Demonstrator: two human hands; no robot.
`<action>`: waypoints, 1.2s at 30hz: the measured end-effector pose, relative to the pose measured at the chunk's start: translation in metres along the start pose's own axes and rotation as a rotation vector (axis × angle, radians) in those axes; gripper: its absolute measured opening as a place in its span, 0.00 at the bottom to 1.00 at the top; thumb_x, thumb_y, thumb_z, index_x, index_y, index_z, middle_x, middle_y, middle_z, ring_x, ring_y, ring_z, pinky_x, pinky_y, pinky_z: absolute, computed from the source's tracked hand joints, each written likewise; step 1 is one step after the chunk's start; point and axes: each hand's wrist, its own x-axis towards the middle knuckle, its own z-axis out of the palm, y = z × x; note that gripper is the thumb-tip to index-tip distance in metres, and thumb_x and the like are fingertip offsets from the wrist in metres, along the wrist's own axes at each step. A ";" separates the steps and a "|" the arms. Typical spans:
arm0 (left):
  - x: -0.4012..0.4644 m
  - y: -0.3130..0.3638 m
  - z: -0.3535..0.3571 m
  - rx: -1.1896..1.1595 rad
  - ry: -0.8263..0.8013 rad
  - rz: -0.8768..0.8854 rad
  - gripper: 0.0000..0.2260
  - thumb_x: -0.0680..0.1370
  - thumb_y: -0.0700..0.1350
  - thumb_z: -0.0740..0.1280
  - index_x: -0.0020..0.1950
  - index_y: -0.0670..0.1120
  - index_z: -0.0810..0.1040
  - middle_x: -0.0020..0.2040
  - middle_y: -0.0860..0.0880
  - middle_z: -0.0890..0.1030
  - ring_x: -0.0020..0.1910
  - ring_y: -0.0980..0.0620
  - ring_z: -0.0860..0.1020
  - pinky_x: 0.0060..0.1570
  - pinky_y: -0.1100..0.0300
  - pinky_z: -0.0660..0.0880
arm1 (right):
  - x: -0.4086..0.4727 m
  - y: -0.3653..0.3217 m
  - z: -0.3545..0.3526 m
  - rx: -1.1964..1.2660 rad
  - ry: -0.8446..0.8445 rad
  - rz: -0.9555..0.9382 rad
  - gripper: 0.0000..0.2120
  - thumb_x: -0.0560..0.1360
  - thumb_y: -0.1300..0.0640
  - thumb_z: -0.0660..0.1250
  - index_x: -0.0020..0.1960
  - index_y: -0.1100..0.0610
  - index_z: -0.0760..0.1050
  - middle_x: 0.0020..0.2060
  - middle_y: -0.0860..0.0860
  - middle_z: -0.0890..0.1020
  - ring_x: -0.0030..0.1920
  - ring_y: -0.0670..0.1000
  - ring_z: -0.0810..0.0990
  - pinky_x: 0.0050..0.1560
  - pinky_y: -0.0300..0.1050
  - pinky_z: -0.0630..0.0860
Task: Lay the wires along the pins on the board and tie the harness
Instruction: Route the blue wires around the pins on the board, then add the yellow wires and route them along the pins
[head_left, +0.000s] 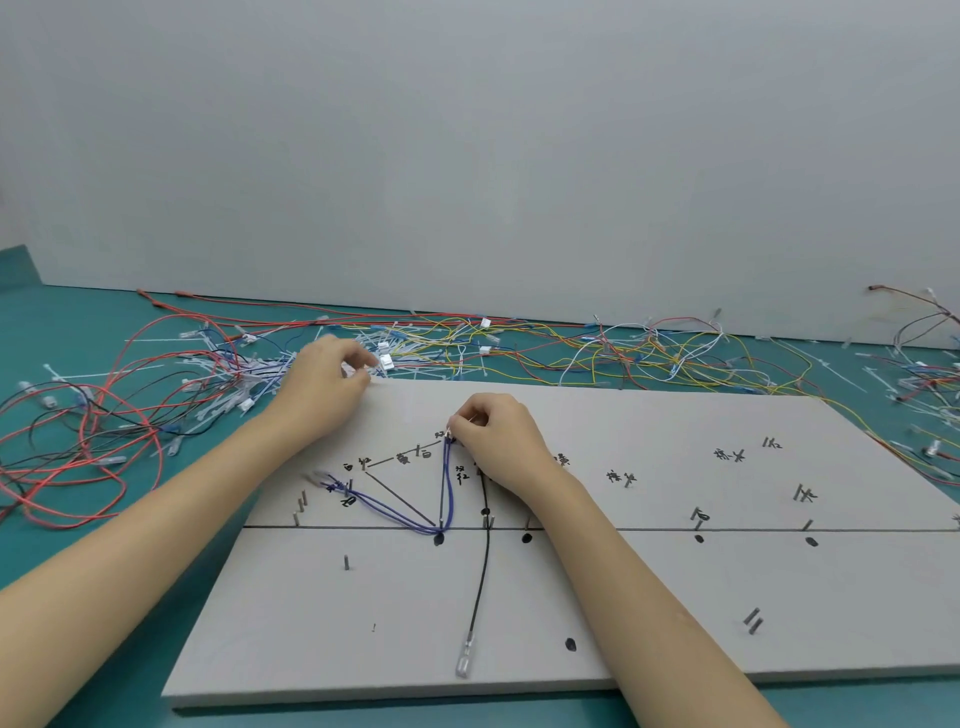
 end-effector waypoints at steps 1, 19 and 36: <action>0.006 -0.004 -0.001 0.041 0.024 -0.014 0.10 0.75 0.37 0.64 0.52 0.46 0.82 0.51 0.45 0.79 0.46 0.47 0.75 0.49 0.54 0.70 | 0.000 0.000 0.000 0.000 0.000 0.001 0.07 0.74 0.56 0.64 0.43 0.57 0.80 0.34 0.47 0.77 0.39 0.50 0.75 0.42 0.44 0.72; 0.060 -0.020 0.020 0.283 -0.200 -0.062 0.17 0.81 0.43 0.58 0.68 0.53 0.74 0.71 0.48 0.70 0.72 0.42 0.61 0.66 0.42 0.62 | 0.000 0.001 -0.001 0.009 -0.010 0.000 0.07 0.74 0.56 0.64 0.43 0.57 0.80 0.33 0.45 0.77 0.37 0.49 0.74 0.38 0.42 0.69; 0.080 0.005 0.061 0.519 -0.340 -0.013 0.18 0.84 0.46 0.51 0.70 0.40 0.67 0.70 0.41 0.68 0.70 0.41 0.64 0.65 0.44 0.64 | 0.001 0.001 -0.002 0.035 -0.016 0.013 0.07 0.73 0.57 0.64 0.41 0.57 0.80 0.31 0.46 0.77 0.34 0.47 0.73 0.37 0.42 0.70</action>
